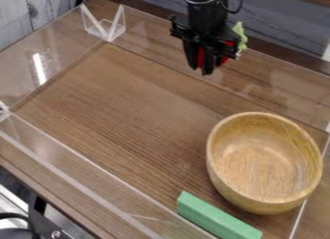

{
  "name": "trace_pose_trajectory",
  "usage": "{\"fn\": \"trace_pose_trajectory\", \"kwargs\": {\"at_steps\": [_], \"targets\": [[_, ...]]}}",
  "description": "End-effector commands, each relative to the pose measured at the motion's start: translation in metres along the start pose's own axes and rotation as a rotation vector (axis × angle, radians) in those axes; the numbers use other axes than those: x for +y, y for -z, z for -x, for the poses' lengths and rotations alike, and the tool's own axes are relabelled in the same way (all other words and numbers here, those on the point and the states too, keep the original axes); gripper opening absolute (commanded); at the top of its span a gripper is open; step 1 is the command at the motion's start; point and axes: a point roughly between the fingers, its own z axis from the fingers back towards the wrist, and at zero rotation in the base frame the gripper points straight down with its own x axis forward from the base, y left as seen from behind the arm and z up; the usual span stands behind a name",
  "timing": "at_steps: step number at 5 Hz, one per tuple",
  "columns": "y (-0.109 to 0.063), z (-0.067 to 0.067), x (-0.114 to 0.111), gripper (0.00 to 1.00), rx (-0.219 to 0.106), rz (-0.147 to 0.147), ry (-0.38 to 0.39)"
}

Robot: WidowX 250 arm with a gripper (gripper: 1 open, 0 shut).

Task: Move the red object to the left side of the table

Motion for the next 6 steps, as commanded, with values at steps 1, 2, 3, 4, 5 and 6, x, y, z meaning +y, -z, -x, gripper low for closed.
{"fn": "trace_pose_trajectory", "kwargs": {"at_steps": [1,2,3,4,5,6], "targets": [[-0.022,-0.014,-0.002,0.00,-0.068,0.001,0.020],[-0.028,-0.013,0.013,0.00,-0.076,0.007,0.020],[-0.035,-0.013,0.028,0.00,-0.085,0.014,0.019],[-0.035,-0.012,0.027,0.00,-0.089,0.009,-0.029],[-0.033,-0.017,0.018,0.00,-0.095,0.009,-0.046],[-0.034,-0.022,0.010,0.00,-0.099,0.007,-0.075]]}}
